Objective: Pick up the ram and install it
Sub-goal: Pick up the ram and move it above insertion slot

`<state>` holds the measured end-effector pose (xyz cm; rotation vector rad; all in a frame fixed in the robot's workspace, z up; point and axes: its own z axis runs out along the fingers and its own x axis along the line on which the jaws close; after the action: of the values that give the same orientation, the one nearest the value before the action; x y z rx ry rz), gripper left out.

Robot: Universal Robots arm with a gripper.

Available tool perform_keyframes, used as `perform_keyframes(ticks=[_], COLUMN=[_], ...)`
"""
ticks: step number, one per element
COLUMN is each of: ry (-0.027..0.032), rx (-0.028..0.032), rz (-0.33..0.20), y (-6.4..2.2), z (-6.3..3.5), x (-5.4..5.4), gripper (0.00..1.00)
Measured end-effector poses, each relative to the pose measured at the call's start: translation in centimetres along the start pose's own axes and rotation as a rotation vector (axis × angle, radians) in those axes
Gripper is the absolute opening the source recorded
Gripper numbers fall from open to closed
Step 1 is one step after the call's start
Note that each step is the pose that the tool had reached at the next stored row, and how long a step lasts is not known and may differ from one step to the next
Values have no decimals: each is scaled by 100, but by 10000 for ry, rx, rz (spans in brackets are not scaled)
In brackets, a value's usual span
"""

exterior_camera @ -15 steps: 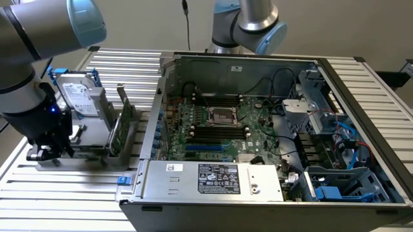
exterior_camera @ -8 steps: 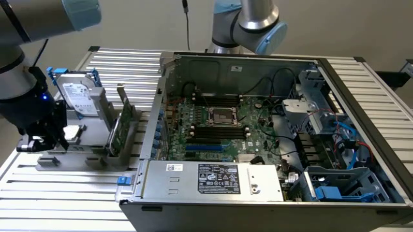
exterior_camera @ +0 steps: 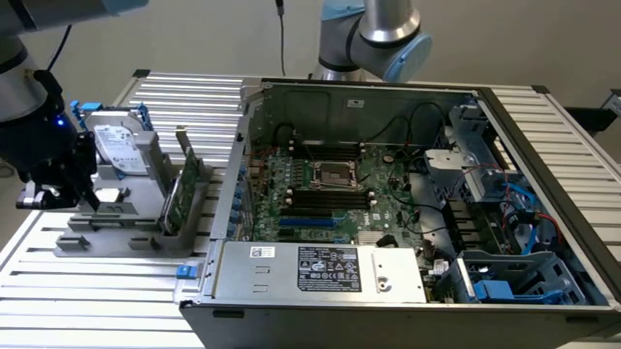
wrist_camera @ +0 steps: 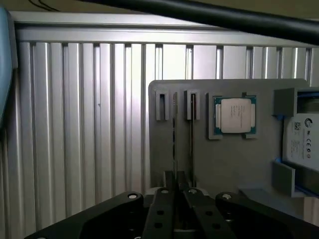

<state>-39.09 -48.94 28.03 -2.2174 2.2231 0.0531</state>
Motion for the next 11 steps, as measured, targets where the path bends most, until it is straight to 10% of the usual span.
perform_keyframes(ticks=[11], ry=[7], rx=[1], rz=[1], y=[-206], z=[-491], x=[-122], gripper=[13])
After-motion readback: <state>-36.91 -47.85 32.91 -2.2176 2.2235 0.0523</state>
